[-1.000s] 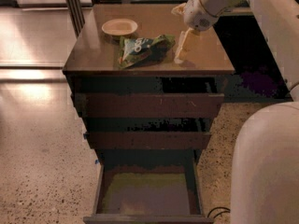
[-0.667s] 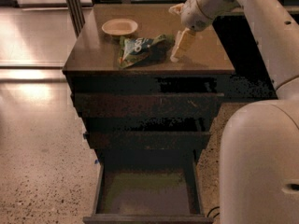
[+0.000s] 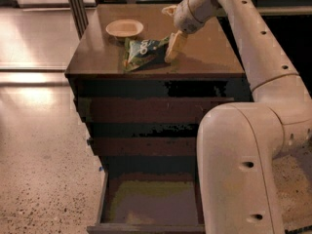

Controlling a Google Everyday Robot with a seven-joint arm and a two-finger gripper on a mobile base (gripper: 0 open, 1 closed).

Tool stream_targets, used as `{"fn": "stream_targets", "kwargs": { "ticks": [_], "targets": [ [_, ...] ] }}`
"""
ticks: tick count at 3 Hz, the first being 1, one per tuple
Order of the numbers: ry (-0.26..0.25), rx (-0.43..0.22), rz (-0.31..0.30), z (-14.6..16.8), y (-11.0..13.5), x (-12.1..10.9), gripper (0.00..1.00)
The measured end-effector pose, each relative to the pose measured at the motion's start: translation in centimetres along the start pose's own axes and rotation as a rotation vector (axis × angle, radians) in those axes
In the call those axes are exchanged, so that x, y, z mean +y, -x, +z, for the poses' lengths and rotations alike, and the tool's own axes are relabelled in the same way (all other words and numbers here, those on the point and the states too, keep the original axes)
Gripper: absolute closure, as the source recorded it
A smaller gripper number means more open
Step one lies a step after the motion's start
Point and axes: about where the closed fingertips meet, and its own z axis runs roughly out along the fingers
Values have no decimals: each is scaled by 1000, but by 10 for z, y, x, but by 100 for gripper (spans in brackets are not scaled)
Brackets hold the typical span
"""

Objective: Place green rice chip bag into bottom drawer

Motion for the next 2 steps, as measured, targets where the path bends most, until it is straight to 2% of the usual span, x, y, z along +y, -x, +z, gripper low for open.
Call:
{"fn": "stream_targets", "kwargs": {
  "ticks": [1,2],
  "targets": [
    [80,-53,-8,35,10,11,21],
    [82,-53,-9,35,10,12,44]
  ]
}}
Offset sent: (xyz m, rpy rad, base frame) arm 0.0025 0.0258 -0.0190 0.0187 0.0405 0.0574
